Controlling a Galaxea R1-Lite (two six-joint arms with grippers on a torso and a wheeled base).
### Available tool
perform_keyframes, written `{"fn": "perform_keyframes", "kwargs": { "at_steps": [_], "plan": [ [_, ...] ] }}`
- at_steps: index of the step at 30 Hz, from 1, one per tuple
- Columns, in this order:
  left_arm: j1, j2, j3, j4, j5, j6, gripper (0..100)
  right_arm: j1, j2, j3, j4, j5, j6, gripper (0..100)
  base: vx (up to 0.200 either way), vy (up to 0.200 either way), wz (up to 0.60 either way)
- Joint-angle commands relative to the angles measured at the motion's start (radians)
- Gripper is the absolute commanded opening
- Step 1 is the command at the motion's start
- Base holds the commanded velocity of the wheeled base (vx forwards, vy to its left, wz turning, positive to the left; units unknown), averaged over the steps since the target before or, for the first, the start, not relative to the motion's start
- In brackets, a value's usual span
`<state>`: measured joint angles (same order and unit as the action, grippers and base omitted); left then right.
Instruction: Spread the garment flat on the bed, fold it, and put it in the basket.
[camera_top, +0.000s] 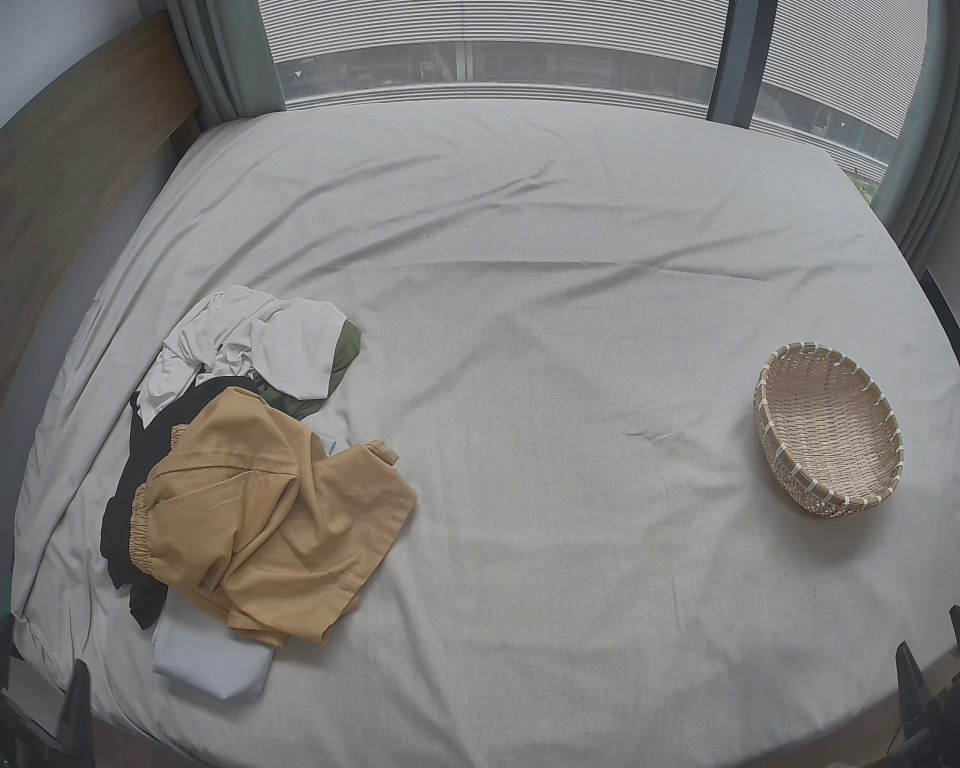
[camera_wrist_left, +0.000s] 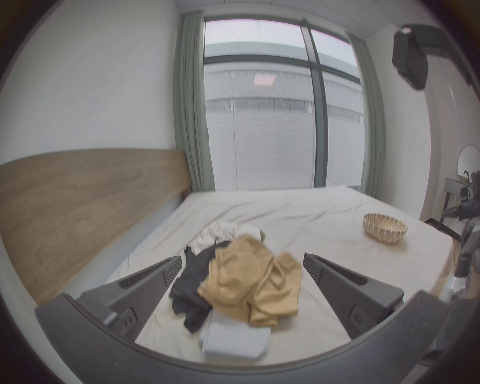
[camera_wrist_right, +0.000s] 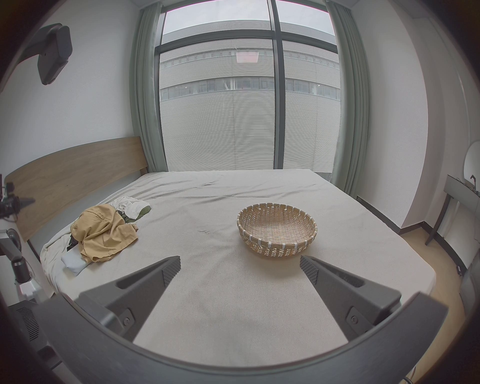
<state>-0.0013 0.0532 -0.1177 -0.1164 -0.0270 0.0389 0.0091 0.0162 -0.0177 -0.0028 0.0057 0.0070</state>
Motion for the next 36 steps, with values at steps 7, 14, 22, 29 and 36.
{"fn": "perform_keyframes", "kwargs": {
  "at_steps": [7,14,22,29,36],
  "plan": [
    [-0.281,0.557,-0.146,-0.082,-0.079,-0.217,100,0.000,-0.012,0.018,0.000,0.000,-0.001,100,0.000,0.000,0.00],
    [-0.302,0.815,-0.257,-0.101,-0.093,-0.373,100,0.000,-0.012,0.018,0.000,0.000,-0.001,100,0.000,0.000,0.00],
    [-0.302,1.033,-0.244,-0.175,-0.140,-0.493,100,0.000,-0.012,0.018,0.000,0.000,-0.001,100,0.000,0.000,0.00],
    [-0.309,1.156,-0.185,-0.210,-0.186,-0.550,100,0.000,-0.012,0.018,0.000,0.000,-0.001,100,0.000,0.000,0.00],
    [-0.298,1.353,-0.100,-0.405,-0.212,-0.557,100,0.000,-0.012,0.018,0.000,0.000,-0.001,100,0.000,0.000,0.00]
  ]
}}
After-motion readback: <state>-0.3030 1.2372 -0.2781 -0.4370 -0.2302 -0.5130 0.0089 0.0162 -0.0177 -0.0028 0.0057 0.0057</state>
